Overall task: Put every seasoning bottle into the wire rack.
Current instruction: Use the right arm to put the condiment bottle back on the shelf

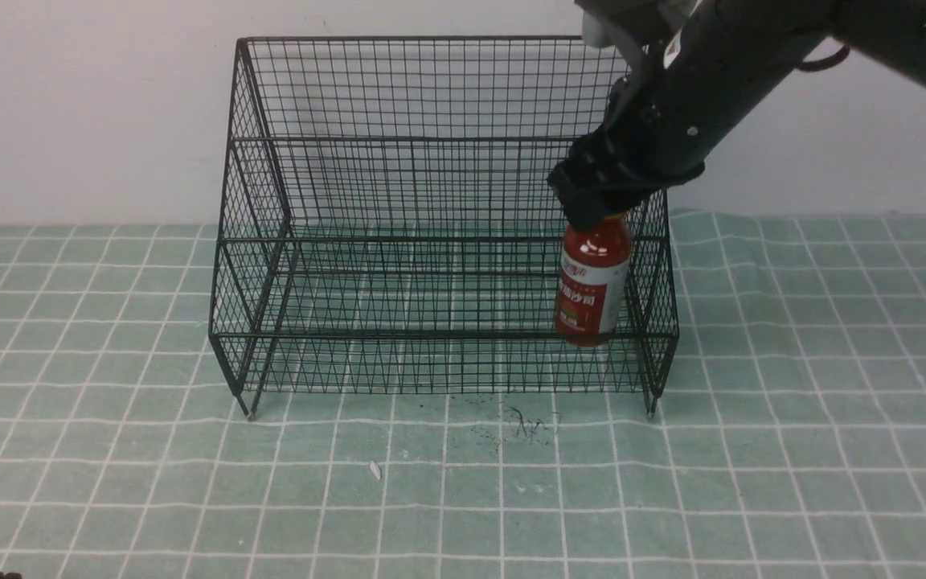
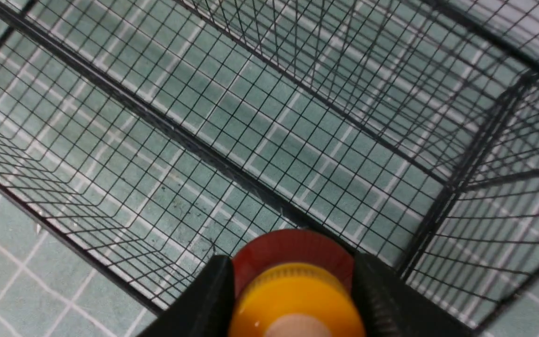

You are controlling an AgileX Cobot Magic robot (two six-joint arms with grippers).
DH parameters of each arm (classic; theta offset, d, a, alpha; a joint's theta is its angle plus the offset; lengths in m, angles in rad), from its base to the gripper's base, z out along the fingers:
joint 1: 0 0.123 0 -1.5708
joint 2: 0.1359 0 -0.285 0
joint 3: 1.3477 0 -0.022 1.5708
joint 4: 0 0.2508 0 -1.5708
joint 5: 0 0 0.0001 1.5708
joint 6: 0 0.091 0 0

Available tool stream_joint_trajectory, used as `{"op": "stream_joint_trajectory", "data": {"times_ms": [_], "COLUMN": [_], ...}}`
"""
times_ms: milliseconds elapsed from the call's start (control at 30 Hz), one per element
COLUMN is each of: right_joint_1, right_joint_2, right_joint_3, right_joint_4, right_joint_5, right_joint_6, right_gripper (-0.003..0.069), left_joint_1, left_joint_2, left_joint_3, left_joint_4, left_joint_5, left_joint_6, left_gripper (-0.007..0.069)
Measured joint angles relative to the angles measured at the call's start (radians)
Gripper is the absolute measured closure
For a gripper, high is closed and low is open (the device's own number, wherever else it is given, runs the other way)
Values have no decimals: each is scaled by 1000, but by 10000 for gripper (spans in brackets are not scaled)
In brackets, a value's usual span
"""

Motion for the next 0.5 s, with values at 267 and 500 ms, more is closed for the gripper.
{"op": "stream_joint_trajectory", "data": {"times_ms": [267,500], "right_joint_1": [9,10], "right_joint_2": [71,59], "right_joint_3": [-8,-8], "right_joint_4": [3,-4], "right_joint_5": [0,1], "right_joint_6": [2,21], "right_gripper": [362,195], "left_joint_1": [0,0], "left_joint_2": [0,0], "left_joint_3": [0,0], "left_joint_4": [0,0], "left_joint_5": [0,0], "left_joint_6": [0,0], "left_gripper": [631,631]}}
